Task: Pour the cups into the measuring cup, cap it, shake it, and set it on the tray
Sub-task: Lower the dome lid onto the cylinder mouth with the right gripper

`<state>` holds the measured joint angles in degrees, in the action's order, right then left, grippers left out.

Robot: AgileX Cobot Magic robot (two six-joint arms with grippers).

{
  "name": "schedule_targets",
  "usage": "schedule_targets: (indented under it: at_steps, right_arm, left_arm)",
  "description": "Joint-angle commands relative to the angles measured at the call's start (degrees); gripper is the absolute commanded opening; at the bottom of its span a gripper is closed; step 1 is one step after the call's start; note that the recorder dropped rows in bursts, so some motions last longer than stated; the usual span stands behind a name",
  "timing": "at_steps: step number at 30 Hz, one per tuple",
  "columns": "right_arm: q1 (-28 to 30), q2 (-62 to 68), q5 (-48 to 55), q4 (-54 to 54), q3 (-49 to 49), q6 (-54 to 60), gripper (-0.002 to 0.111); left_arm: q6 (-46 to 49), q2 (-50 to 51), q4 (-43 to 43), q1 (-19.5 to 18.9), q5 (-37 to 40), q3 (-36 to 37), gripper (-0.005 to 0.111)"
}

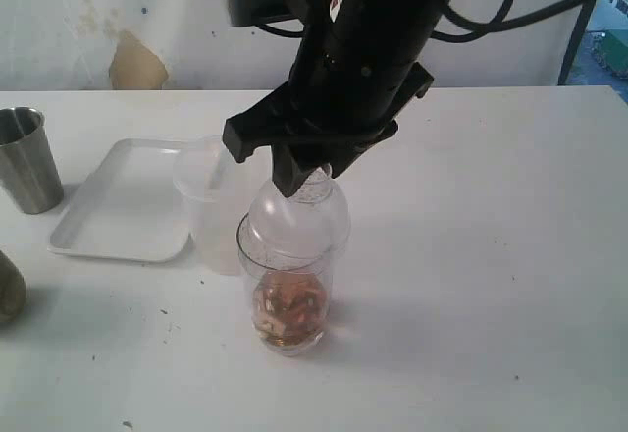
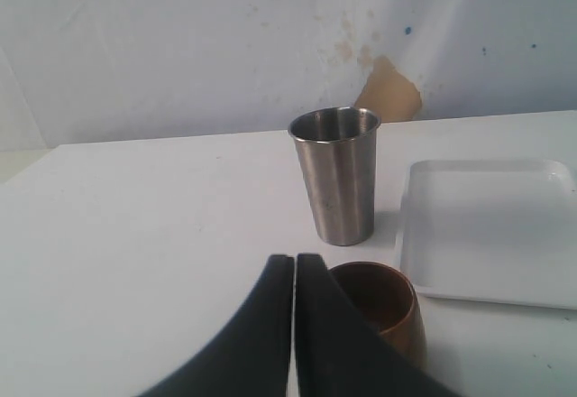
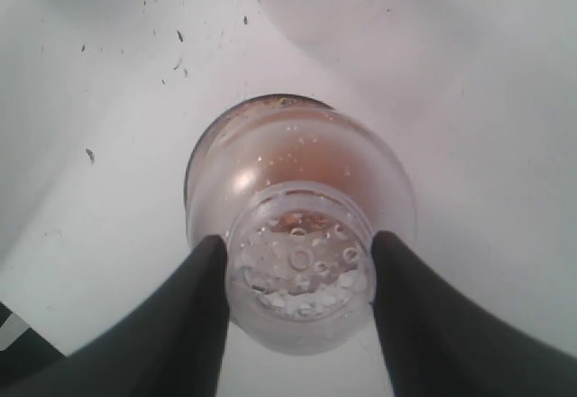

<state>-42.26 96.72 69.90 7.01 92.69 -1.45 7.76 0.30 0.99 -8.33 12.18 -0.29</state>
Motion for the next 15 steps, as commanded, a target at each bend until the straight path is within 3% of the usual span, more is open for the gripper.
schedule_targets:
  at_steps: [1, 15]
  right_arm:
    - [0.02, 0.14, 0.06, -0.56, -0.24, 0.17, 0.0]
    - [0.02, 0.14, 0.06, -0.56, -0.24, 0.17, 0.0]
  left_arm:
    - [-0.02, -0.3, 0.48, 0.41, -0.54, 0.29, 0.001]
    - [-0.02, -0.3, 0.48, 0.41, -0.54, 0.29, 0.001]
